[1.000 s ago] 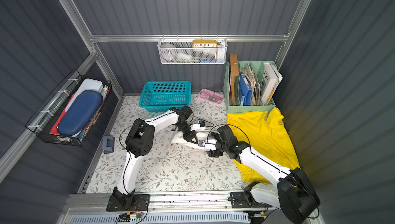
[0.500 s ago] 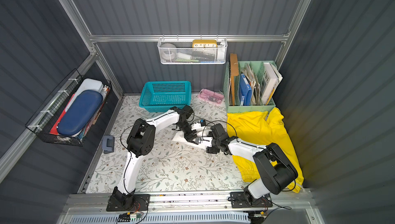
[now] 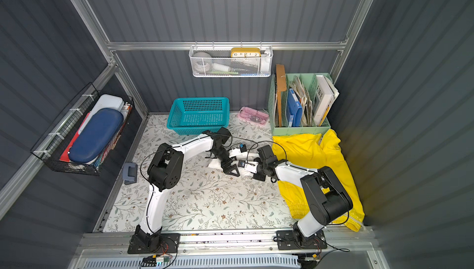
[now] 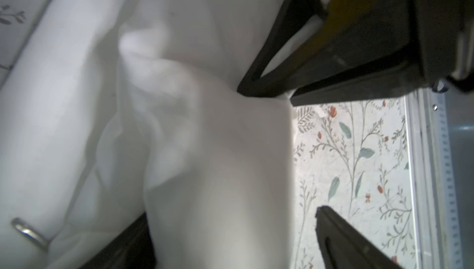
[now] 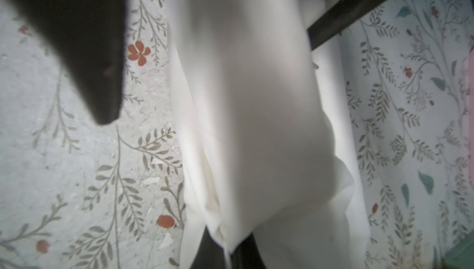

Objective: Roll up the shorts
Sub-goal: Roll the shorts at the center of the board.

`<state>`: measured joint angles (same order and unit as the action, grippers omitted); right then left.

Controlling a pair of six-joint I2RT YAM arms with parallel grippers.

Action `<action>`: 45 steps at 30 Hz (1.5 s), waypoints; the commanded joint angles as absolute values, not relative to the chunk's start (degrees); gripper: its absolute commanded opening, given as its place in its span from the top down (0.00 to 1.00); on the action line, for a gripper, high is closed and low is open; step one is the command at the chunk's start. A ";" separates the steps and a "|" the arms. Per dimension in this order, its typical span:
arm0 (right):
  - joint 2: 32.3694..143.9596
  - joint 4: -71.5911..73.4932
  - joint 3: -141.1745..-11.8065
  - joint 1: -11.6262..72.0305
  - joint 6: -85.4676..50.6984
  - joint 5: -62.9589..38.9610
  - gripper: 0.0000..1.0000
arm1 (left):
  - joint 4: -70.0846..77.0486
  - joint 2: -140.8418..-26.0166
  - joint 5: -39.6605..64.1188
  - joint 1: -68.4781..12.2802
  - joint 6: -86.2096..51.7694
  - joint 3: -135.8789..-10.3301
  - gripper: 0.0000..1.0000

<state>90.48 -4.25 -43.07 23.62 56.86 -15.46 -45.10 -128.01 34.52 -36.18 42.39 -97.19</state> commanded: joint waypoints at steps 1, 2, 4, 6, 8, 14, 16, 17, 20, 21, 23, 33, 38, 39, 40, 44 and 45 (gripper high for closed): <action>91.31 -13.06 -46.06 21.69 57.47 -21.16 1.00 | -42.72 -126.06 27.59 -34.90 40.06 -92.37 0.00; 91.52 -14.93 -47.19 21.26 57.48 -22.13 1.00 | -41.75 -124.59 27.29 -34.76 39.75 -91.49 0.00; 92.02 -19.15 -49.68 20.22 57.78 -24.82 1.00 | -39.59 -121.40 26.35 -34.31 39.14 -90.16 0.00; 92.68 -22.92 -51.92 19.57 58.25 -26.76 1.00 | -38.29 -118.77 25.65 -34.06 38.86 -89.32 0.00; 93.90 -28.86 -54.94 19.19 58.70 -28.42 1.00 | -36.84 -116.22 24.44 -33.94 38.34 -88.31 0.00; 99.32 -42.59 -63.54 18.98 56.83 -31.43 1.00 | -31.93 -108.59 20.28 -33.49 36.99 -84.61 0.00; 100.91 -45.36 -65.51 18.98 55.98 -32.24 1.00 | -29.62 -105.46 18.73 -33.24 36.49 -82.97 0.00; 101.66 -46.39 -66.30 18.94 55.32 -32.63 1.00 | -28.46 -104.16 18.08 -33.14 36.24 -82.38 0.00; 104.75 -51.65 -70.76 18.16 52.60 -35.50 1.00 | -23.26 -99.37 16.42 -33.05 36.03 -79.65 0.00; 105.95 -53.62 -72.44 17.83 51.74 -36.19 1.00 | -21.00 -97.52 16.35 -33.05 36.16 -78.32 0.00; 108.06 -57.12 -75.53 17.43 50.37 -37.47 1.00 | -16.48 -94.13 16.23 -33.05 37.35 -74.60 0.00; 119.34 -74.12 -87.77 14.64 50.31 -44.41 1.00 | -7.29 -87.94 13.45 -34.70 45.11 -63.48 0.00; 123.40 -78.33 -91.08 13.90 49.92 -44.93 1.00 | -3.12 -90.20 8.77 -40.05 48.98 -59.81 0.00; 124.04 -79.01 -91.59 13.80 49.94 -44.87 1.00 | -2.32 -91.00 8.40 -41.38 49.45 -59.46 0.00; 124.59 -79.56 -91.90 13.67 50.01 -44.89 1.00 | -1.43 -91.69 8.06 -42.86 50.19 -59.01 0.00; 125.70 -80.71 -92.59 13.12 50.25 -45.05 1.00 | -0.53 -94.57 8.85 -44.88 52.09 -58.98 0.00; 126.01 -80.98 -92.85 13.01 50.43 -45.09 1.00 | -0.60 -95.17 9.37 -45.08 52.57 -59.13 0.00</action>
